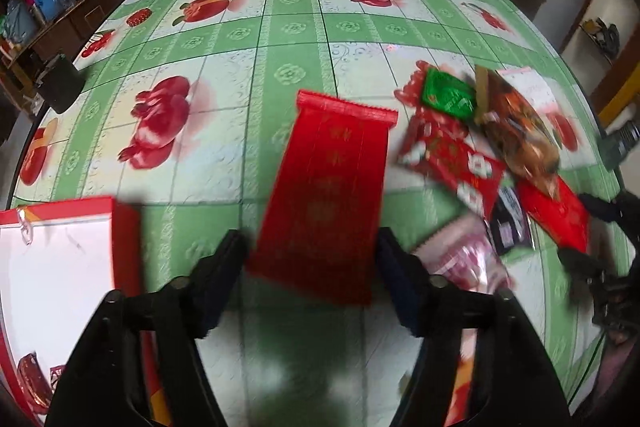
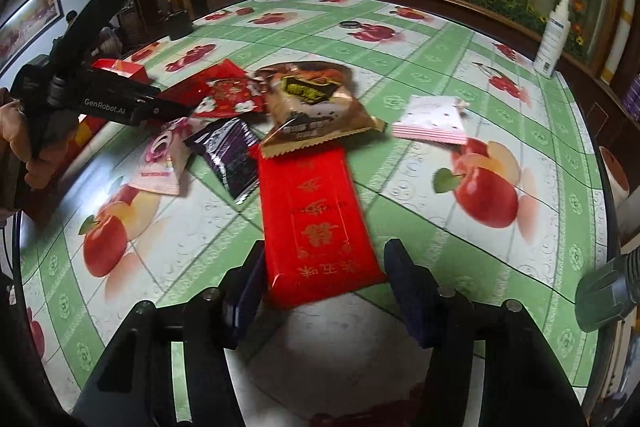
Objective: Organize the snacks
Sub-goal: 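Grasp the long red packet with both tools' fingers, left and right, then carry the long red packets in both tools over the white tray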
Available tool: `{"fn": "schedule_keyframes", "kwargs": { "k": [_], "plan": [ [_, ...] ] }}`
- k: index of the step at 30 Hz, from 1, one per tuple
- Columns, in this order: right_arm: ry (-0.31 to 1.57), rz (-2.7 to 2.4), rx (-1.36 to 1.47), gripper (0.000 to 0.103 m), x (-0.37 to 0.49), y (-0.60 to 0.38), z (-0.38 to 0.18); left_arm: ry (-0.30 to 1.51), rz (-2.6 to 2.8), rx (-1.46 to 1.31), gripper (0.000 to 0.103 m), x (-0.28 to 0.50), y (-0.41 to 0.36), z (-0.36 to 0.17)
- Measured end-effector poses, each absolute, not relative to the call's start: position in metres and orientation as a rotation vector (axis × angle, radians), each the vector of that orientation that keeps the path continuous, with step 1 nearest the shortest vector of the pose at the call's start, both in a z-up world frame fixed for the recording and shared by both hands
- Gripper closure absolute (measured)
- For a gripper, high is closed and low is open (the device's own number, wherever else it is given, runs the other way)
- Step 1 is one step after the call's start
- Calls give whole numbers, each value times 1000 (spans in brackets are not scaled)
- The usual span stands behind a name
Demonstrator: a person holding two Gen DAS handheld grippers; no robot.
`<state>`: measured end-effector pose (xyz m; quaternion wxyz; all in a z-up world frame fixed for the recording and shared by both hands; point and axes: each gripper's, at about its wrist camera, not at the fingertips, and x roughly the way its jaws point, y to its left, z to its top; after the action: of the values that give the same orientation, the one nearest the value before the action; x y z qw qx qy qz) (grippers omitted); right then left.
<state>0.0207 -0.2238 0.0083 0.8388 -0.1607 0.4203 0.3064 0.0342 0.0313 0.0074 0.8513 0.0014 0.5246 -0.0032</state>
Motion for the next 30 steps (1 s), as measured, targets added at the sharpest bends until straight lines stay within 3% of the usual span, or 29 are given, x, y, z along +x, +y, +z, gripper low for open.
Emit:
{"fn": "schedule_keyframes", "kwargs": {
  "k": [5, 8, 13, 15, 18, 19, 20, 30],
  "plan": [
    [895, 679, -375, 37, 12, -209, 8, 1108, -44, 16, 43, 13, 38, 9],
    [903, 648, -386, 17, 15, -207, 6, 1125, -58, 4, 43, 12, 42, 10],
    [915, 605, -345, 17, 24, -202, 5, 1132, -19, 6, 37, 39, 40, 9],
    [920, 590, -330, 21, 27, -199, 5, 1114, -27, 13, 37, 45, 39, 8],
    [908, 609, -320, 47, 25, -197, 8, 1092, -44, 17, 38, 46, 38, 8],
    [906, 609, -316, 52, 24, -197, 9, 1077, -52, 20, 47, 44, 37, 9],
    [908, 606, -312, 54, 25, -197, 9, 1067, -55, 27, 54, 44, 37, 10],
    [949, 674, -221, 55, 16, -198, 13, 1051, -100, -10, 55, 10, 37, 14]
  ]
}}
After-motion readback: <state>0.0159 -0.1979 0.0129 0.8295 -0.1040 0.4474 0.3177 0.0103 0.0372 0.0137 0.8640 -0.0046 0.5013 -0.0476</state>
